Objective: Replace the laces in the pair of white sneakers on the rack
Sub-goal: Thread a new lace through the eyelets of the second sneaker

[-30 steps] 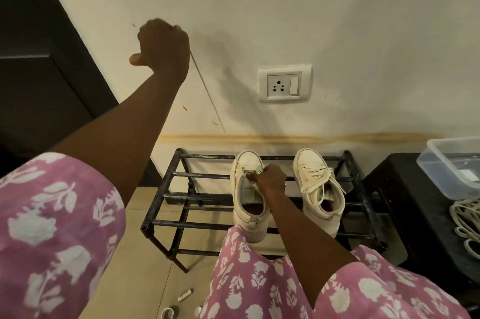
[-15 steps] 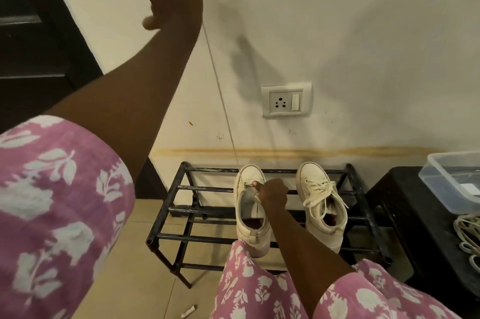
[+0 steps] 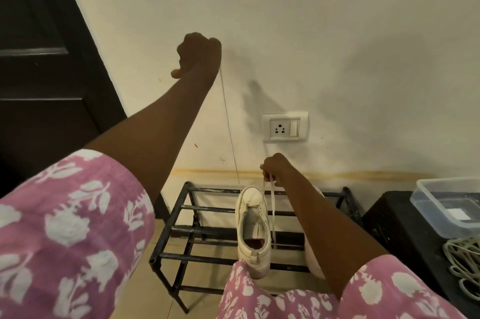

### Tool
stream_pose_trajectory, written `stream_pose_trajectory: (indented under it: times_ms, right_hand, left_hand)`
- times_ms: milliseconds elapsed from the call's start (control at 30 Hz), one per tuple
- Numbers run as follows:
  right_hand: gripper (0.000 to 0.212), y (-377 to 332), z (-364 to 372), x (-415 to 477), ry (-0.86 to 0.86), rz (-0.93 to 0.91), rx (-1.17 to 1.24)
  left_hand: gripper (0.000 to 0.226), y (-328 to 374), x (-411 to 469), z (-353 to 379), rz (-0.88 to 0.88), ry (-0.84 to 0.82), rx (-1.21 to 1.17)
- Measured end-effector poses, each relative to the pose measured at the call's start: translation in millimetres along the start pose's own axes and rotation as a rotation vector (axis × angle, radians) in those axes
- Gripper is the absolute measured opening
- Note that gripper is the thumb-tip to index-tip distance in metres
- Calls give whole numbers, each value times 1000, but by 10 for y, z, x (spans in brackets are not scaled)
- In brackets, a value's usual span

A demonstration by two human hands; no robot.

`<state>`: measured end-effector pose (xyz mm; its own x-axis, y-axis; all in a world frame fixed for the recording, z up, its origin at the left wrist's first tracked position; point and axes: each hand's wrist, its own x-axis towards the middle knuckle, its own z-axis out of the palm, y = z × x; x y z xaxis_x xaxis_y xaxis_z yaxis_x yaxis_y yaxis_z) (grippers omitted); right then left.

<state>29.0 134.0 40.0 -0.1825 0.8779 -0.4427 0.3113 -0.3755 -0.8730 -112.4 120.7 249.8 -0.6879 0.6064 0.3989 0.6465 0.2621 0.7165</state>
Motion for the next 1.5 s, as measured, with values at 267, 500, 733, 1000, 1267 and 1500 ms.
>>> stream_pose_trajectory:
  times_ms: [267, 500, 733, 1000, 1267, 1500]
  right_hand:
    - [25, -1267, -419, -717, -200, -107, 294]
    - [24, -2364, -701, -1418, -261, -346, 543]
    - [35, -3175, -895, -1843, -231, -658, 591]
    - [6, -3401, -956, -1848, 287, -842, 137]
    - [10, -3155, -793, -1549, 321, -773, -169]
    - [13, -3037, -641, -1449, 295, -738, -42]
  left_hand:
    - [31, 165, -68, -168, -15, -140, -129]
    - [21, 545, 80, -445, 16, -289, -218]
    - [38, 768, 325, -597, 2, -182, -359]
    - [28, 981, 490, -645, -200, -343, -921]
    - [37, 831, 631, -534, -3, -149, -858]
    - [35, 799, 747, -579, 91, -180, -788]
